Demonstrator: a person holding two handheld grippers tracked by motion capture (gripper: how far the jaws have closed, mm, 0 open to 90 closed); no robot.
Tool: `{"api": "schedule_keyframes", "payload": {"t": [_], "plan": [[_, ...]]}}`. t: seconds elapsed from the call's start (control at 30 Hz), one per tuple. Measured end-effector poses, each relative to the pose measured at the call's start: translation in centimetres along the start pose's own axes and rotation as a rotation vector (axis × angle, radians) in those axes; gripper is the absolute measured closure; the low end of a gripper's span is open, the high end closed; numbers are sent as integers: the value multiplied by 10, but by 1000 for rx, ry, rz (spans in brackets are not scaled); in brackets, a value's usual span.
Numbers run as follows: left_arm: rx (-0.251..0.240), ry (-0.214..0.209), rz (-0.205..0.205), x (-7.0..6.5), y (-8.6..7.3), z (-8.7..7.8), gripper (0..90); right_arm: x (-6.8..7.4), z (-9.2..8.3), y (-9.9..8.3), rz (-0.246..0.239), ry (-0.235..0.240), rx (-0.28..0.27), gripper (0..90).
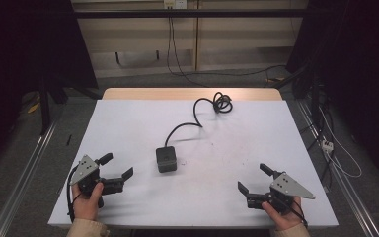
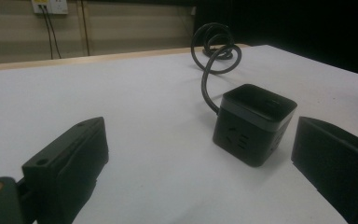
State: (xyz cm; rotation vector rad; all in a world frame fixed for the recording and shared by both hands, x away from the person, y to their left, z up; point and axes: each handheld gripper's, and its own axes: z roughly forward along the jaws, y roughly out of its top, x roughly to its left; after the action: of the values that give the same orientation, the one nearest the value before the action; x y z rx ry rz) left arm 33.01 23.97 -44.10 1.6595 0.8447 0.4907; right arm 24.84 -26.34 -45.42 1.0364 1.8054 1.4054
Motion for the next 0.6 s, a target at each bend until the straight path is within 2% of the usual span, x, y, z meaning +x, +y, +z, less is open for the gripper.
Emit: {"api": "schedule_keyframes", "payload": {"t": [0.1,0.6], "plan": [[-2,-15,-1,-2,0,2,33,-1,0,0,4,-3,-3,37],[-15,-35,3,-6,5,10,28,-2,-2,1,1,-6,-9,37]]}}
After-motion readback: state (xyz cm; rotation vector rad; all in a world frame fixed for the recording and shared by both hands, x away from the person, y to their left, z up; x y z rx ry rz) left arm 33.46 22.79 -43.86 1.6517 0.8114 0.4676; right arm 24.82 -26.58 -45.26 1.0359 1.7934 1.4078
